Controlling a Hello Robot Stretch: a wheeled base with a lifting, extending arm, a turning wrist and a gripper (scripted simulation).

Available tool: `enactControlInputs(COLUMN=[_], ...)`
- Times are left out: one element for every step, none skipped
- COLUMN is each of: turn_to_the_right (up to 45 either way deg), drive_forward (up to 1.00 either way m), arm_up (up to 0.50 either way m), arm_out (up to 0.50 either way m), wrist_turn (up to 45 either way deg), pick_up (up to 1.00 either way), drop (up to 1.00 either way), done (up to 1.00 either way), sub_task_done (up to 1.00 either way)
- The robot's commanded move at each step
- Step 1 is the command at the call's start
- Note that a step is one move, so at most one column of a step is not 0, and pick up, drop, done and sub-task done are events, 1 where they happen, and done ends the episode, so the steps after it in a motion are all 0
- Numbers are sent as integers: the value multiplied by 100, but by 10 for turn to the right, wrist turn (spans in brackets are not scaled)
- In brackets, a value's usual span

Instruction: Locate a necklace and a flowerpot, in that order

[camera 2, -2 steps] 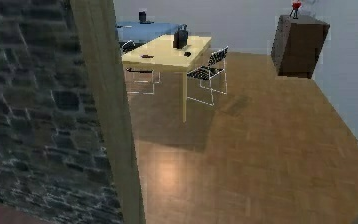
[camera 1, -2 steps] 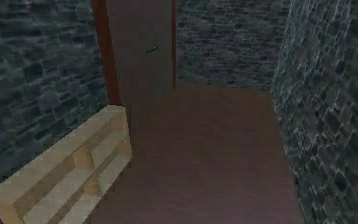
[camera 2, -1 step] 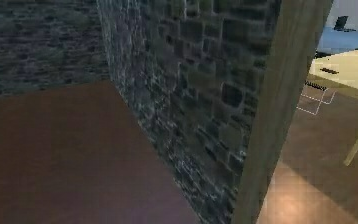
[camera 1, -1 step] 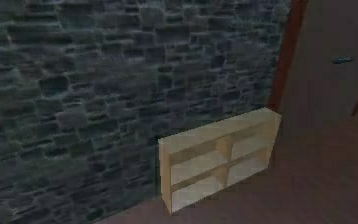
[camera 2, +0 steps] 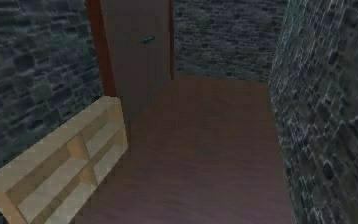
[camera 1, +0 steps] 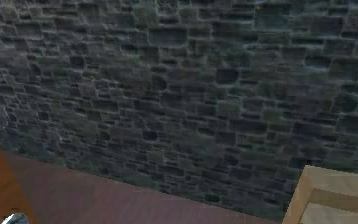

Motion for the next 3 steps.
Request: enactControlInputs(turn_to_the_right=[-30, 0, -450], drive_forward=[0, 75, 0], arm_up=[0, 0, 0], arm_out=[0, 0, 0], wrist_turn=[0, 0, 0], pick_up=[0, 0, 0], drop=[0, 0, 0], done=[0, 0, 0], sub_task_done=[0, 0, 0])
